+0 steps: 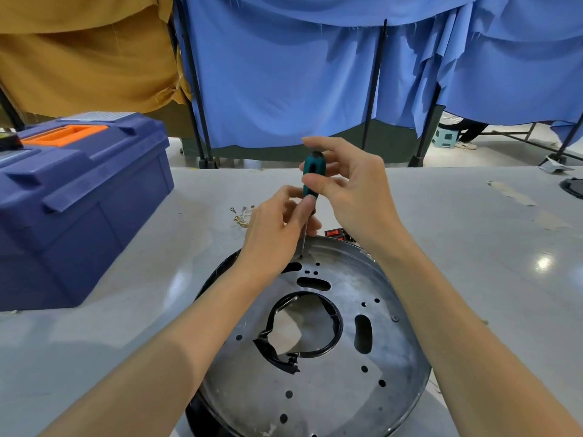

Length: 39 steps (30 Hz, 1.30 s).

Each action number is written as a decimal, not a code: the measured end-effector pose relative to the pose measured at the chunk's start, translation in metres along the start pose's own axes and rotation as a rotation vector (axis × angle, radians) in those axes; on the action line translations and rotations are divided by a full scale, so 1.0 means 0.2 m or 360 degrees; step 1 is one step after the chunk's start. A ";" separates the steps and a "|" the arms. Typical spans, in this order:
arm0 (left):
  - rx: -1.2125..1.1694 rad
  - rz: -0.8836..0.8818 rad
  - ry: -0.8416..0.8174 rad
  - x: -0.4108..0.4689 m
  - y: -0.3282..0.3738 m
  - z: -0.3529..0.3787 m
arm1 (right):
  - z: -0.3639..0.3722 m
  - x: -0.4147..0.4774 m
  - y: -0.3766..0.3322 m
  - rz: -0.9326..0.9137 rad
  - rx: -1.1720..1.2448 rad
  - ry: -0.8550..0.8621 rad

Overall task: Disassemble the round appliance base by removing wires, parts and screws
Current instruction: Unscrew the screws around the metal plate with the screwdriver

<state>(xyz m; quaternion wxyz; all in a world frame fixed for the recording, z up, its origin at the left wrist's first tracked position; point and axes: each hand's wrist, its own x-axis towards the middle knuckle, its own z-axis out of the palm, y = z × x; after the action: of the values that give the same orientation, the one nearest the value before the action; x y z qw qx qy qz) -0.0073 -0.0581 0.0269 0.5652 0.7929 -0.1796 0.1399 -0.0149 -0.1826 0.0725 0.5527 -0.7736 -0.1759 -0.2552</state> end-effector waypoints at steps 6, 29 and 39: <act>0.0035 -0.0033 0.0038 0.00 -0.01 0.00 | 0.02 -0.01 0.00 -0.0029 0.0004 -0.0072; 0.0092 -0.0021 0.0004 0.00 0.00 0.00 | 0.01 0.00 0.01 0.0001 -0.0036 -0.0051; 0.0055 -0.0022 -0.0044 -0.01 0.00 0.01 | 0.00 0.00 0.01 0.0019 0.0057 -0.0040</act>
<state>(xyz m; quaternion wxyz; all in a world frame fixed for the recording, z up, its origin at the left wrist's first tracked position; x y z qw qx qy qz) -0.0082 -0.0593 0.0259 0.5497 0.8057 -0.1795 0.1281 -0.0134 -0.1824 0.0719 0.5657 -0.7677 -0.1828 -0.2391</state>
